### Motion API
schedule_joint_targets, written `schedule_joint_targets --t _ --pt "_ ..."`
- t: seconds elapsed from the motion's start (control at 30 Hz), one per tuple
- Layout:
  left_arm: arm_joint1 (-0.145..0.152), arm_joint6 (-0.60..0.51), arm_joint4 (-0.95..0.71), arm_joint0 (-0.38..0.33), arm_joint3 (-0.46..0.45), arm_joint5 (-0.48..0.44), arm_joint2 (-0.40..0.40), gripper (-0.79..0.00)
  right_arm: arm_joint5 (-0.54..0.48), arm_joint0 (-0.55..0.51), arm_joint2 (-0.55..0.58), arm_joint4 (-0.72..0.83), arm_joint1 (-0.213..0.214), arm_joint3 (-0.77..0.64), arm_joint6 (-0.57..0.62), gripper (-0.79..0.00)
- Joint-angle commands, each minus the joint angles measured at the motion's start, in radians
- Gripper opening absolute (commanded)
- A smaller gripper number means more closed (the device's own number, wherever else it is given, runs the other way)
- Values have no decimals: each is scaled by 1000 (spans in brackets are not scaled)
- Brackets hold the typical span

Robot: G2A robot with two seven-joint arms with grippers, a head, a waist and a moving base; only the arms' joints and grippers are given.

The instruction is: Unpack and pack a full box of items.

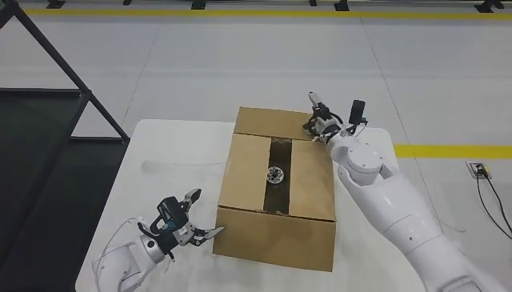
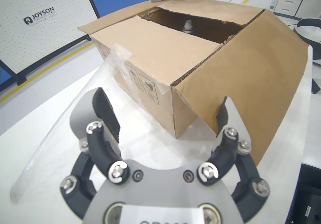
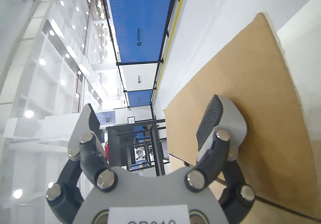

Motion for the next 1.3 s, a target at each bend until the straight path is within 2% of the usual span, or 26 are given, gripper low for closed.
schedule_joint_targets --t 0.0,0.23,0.43,0.57,0.67,0.83,1.0,1.07,1.17,1.27 --pt "0 0 0 0 0 0 0 0 21 11 -2 -7 -7 18 10 0" --pt "0 0 0 0 0 0 0 0 64 39 -4 -33 -30 67 45 0" --pt "0 0 0 0 0 0 0 0 145 66 -10 -76 -44 108 91 0" --pt "0 0 0 0 0 0 0 0 155 73 -4 -88 -54 126 102 0" --pt "0 0 0 0 0 0 0 0 117 73 14 -86 -58 132 95 0" --pt "0 0 0 0 0 0 0 0 -15 36 66 -68 -54 91 105 0" --pt "0 0 0 0 0 0 0 0 -86 -48 136 -50 -25 -23 285 0" --pt "-1 4 -47 5 4 19 -12 0 -82 -86 167 -52 -8 -73 380 0" --pt "2 4 -130 8 11 -4 -42 0 -64 -142 212 -65 15 -146 493 0" --pt "5 3 -204 12 18 -27 -68 0 -30 -192 240 -99 33 -217 559 0"
